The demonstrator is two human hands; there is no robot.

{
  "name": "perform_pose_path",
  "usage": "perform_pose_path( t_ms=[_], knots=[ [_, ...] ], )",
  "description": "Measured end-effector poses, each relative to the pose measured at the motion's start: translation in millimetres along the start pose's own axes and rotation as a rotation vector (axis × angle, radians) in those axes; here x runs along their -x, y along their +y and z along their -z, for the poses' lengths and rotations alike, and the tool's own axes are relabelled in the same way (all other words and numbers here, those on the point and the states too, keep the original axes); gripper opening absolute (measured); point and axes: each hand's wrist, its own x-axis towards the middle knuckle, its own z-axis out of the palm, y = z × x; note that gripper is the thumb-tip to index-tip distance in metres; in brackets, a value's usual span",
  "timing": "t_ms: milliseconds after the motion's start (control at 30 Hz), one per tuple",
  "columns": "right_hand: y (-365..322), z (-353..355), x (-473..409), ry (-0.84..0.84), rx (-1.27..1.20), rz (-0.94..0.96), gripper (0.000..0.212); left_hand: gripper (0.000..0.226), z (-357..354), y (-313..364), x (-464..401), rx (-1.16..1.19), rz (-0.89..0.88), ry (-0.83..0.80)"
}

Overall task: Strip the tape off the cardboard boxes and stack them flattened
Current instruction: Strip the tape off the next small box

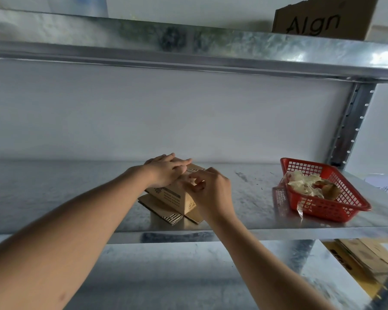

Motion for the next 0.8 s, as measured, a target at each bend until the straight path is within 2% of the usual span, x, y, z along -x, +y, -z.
perform_pose_path(
  t_ms=[67,200,367,533,667,800],
  knots=[
    [-2,0,1,-0.002,-0.001,-0.008,0.022,0.043,2,1,0,0.034,0.030,-0.029],
    [-8,-3,3,0.024,0.007,0.026,0.018,0.042,6,3,-1,0.091,0.060,-0.076],
    [-11,-3,8,0.020,0.081,0.085,0.013,0.046,-3,1,-1,0.083,0.028,-0.003],
    [-16,-3,15,-0.037,0.276,0.168,0.013,0.049,-12,4,-3,0.038,-0.006,0.083],
    [-17,0,22,-0.037,0.213,0.136,0.017,0.048,-18,3,-5,0.009,-0.034,0.143],
    [-24,6,33,-0.014,0.094,0.120,0.007,0.050,-18,2,-6,-0.004,-0.054,0.156]
  ],
)
